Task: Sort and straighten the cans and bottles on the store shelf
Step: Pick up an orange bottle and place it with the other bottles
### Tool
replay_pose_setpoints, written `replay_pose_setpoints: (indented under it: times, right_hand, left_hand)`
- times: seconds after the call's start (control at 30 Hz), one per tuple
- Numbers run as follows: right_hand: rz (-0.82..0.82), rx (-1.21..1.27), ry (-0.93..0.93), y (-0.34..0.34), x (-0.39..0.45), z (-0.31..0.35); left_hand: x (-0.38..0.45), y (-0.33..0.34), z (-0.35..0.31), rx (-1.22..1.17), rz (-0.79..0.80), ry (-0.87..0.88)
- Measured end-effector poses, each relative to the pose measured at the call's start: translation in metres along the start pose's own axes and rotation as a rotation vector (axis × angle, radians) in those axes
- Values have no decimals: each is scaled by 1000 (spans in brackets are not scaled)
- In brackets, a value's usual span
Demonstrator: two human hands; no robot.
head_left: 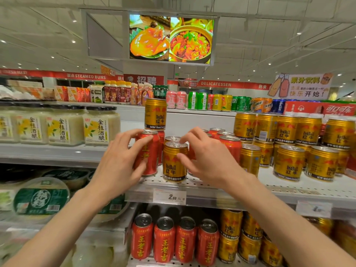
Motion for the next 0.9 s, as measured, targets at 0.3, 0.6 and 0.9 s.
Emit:
replay_pose_setpoints:
  times: [0.3, 0.6, 0.9]
  right_hand:
    - [30, 203, 197, 16, 0, -12]
    - [-134, 480, 331, 9, -39, -27]
    - [-207, 813, 477, 3, -86, -37]
  left_hand:
    - [-8, -1, 0, 77, 40, 39]
    - [-37, 7, -25, -187, 38, 85]
    - [-46, 45, -57, -605, 172, -50]
Point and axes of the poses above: each hand's wrist, its own x-axis towards the middle knuckle, its own y-axis out of the palm, z = x × y, the point moved 9 cm from there along x, towards the middle knuckle, and after that the axes turned 7 degrees about -y, right-handed, at the moved point
